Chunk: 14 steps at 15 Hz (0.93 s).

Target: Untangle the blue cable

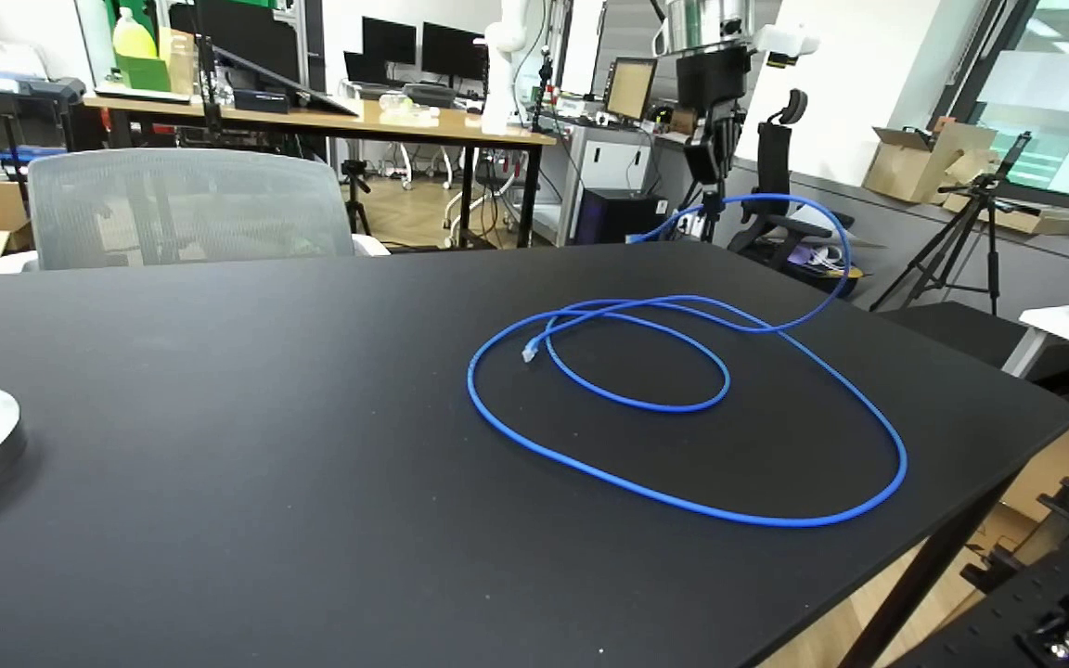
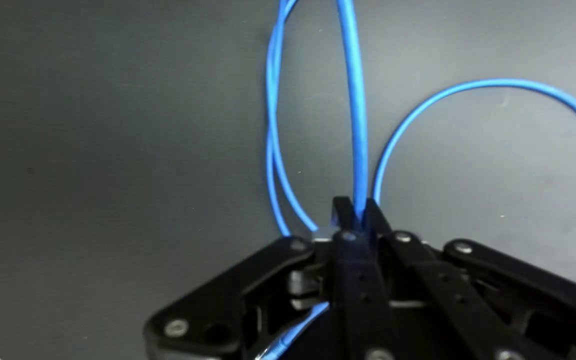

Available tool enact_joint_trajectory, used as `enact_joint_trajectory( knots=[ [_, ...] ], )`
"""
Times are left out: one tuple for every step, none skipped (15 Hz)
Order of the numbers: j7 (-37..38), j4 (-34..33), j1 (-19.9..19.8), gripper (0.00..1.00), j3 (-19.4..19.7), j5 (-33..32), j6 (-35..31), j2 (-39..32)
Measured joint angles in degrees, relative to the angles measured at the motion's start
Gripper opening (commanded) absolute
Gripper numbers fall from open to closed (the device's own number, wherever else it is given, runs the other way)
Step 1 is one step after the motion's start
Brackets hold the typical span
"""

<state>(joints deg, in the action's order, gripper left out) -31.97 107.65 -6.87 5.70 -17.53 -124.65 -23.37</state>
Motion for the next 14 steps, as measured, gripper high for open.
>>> enact_joint_trajectory(
  knots=[
    [1.7,-0.8,-0.2,0.02,0.7,-1.1,-2.3,-1.0],
    [3.6,-1.7,-0.4,0.02,1.3,-2.0,-4.6,-2.0],
    [5.5,-2.5,-0.7,0.02,2.0,-2.6,-6.8,-3.2],
    [7.4,-3.3,-1.0,0.02,2.8,-2.9,-8.9,-4.4],
    [9.1,-4.0,-1.3,0.02,3.5,-3.0,-10.9,-5.7],
    [11.0,-4.7,-1.6,0.02,4.2,-3.0,-12.8,-6.9],
    [12.8,-5.3,-2.0,0.02,4.9,-2.9,-14.8,-8.2],
    [14.6,-6.0,-2.4,0.02,5.4,-2.7,-16.6,-9.4],
    [16.5,-6.6,-2.8,0.02,5.8,-2.5,-18.2,-10.6],
    [18.5,-7.3,-3.1,0.02,6.3,-2.3,-19.6,-11.8],
    [20.5,-8.0,-3.3,0.02,6.9,-1.7,-20.9,-13.1],
    [22.5,-8.6,-3.3,0.31,7.5,-1.4,-22.0,-14.2],
    [24.8,-9.3,-3.3,0.32,8.2,-1.0,-23.0,-15.4],
    [27.0,-10.0,-3.3,0.37,8.7,-0.5,-23.6,-16.5]
  ],
)
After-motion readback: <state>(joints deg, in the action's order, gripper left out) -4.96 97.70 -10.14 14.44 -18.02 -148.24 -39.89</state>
